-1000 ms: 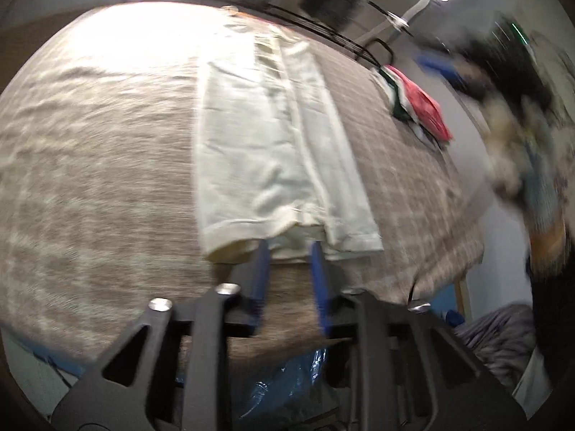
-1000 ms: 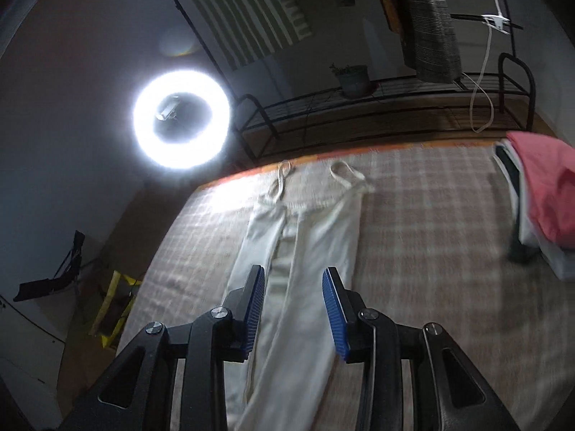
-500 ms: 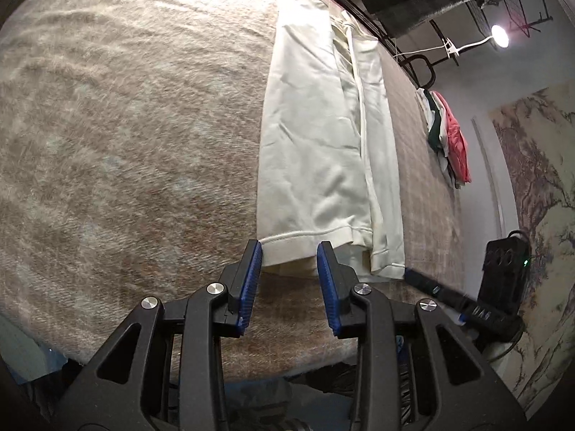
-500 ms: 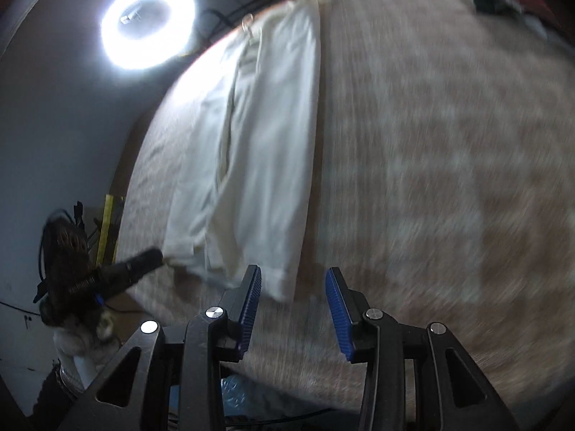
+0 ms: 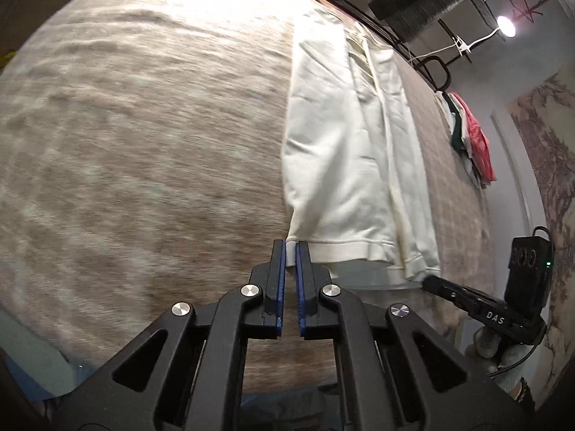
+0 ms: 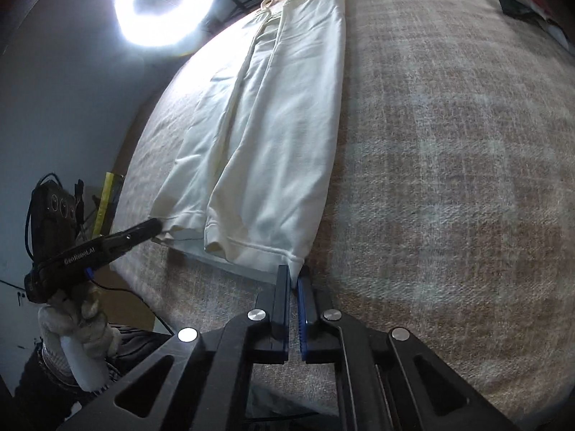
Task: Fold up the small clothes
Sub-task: 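Lift the hem with both tools and fold it toward the straps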
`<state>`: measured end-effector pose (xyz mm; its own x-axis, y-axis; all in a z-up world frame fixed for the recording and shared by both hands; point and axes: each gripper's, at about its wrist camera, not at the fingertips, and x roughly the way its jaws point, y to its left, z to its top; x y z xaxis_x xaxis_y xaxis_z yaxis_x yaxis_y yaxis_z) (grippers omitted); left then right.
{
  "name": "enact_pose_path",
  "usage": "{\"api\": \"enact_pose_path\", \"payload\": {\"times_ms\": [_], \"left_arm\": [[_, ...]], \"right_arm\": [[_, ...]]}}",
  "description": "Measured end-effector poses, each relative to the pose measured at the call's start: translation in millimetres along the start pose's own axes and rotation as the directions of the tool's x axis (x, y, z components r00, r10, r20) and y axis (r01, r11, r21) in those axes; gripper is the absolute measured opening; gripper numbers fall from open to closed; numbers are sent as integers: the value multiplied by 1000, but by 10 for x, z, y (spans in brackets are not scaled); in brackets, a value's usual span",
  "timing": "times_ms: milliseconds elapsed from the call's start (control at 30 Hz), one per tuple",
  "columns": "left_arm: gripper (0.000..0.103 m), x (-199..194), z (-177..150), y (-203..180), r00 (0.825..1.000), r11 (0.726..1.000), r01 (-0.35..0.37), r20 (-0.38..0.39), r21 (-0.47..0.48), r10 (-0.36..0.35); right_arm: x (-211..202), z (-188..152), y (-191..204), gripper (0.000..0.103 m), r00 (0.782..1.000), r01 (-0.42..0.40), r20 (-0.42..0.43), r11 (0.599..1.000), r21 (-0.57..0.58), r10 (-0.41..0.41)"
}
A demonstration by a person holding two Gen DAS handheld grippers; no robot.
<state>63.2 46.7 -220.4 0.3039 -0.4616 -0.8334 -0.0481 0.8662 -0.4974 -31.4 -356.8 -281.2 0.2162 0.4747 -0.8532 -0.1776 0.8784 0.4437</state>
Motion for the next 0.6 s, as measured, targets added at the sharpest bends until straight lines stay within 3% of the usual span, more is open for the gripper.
{"api": "enact_pose_path", "payload": {"times_ms": [167, 333, 400, 433, 467, 500, 533, 600], "left_arm": [[3, -46, -10, 0, 1000, 1000, 8, 17, 22, -8], [3, -165, -10, -65, 996, 997, 68, 49, 39, -70], [9, -118, 2, -97, 997, 996, 75, 20, 53, -76], [15, -94, 5, -95, 997, 996, 76, 10, 49, -76], [30, -55, 11, -73, 997, 996, 81, 0, 31, -81], [39, -27, 14, -52, 996, 996, 90, -8, 6, -90], [40, 4, 24, -29, 995, 995, 96, -18, -16, -96], [40, 78, 42, 11, 992, 992, 115, -43, -55, -118]], "right_arm": [[-19, -17, 48, 0, 1000, 29, 7, 999, -39, -29], [-168, 10, 33, 0, 999, -22, 45, 1000, -14, 22], [-196, 26, 55, 1, 998, -13, 53, 999, -37, 15], [-183, 31, 63, 5, 999, -21, 47, 999, -41, 23], [-172, 29, 64, 7, 999, -25, 45, 999, -44, 27], [-164, 22, 71, 13, 999, -24, 44, 998, -51, 26], [-160, 17, 82, 34, 999, -27, 40, 998, -57, 30], [-175, 12, 85, 45, 997, -62, 45, 997, -52, 64]]}}
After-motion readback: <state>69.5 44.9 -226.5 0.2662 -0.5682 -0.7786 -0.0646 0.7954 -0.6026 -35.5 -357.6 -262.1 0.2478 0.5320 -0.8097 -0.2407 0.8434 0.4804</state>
